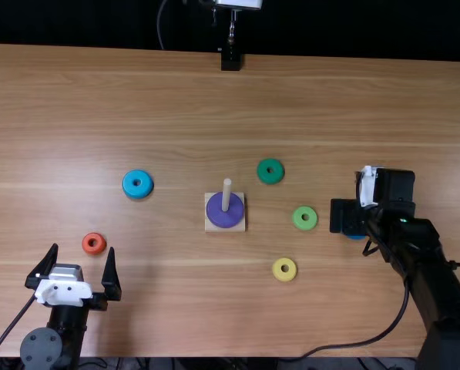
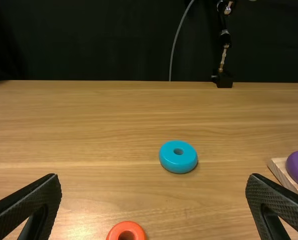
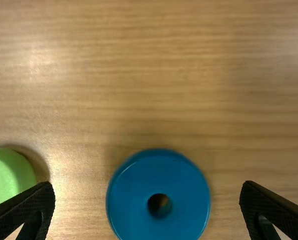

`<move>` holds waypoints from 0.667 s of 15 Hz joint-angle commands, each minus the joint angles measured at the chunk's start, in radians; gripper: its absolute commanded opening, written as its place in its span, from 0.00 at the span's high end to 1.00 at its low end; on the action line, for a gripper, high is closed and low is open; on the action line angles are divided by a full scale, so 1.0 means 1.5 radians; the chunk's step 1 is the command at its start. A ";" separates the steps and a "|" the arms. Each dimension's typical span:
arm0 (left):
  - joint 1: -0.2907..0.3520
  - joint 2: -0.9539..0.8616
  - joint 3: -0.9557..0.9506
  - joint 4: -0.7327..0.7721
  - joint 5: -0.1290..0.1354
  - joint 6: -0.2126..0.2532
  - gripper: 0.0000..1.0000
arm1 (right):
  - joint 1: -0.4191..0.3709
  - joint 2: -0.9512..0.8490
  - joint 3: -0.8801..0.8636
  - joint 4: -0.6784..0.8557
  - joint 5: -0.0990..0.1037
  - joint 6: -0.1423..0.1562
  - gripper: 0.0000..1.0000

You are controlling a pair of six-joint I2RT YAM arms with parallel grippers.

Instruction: Build the Hanoi tower: stack the rings onto the peg from bottom to top in this color order: purple, dark blue, light blue, dark green, light green, yellow, orange.

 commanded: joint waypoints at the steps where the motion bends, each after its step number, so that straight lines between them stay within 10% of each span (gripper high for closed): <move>1: 0.007 -0.008 -0.017 0.001 0.007 0.004 0.00 | 0.001 0.016 0.022 -0.001 0.005 0.003 0.00; 10: 0.007 -0.008 -0.017 0.001 0.007 0.004 0.00 | 0.000 0.082 0.035 -0.001 0.006 0.004 0.00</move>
